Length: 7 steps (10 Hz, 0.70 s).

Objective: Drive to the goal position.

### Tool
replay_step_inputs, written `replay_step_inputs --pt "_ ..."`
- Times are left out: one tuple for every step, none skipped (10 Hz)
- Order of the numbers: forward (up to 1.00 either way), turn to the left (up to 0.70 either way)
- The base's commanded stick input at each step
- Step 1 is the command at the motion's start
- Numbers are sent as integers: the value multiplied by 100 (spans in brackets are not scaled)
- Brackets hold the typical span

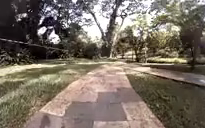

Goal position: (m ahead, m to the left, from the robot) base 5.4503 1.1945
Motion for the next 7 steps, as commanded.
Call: replay_step_inputs --pt "70 0" --pt "70 0" --pt "70 0" --pt "70 0" --pt "70 0" --pt "70 0" --pt "70 0"
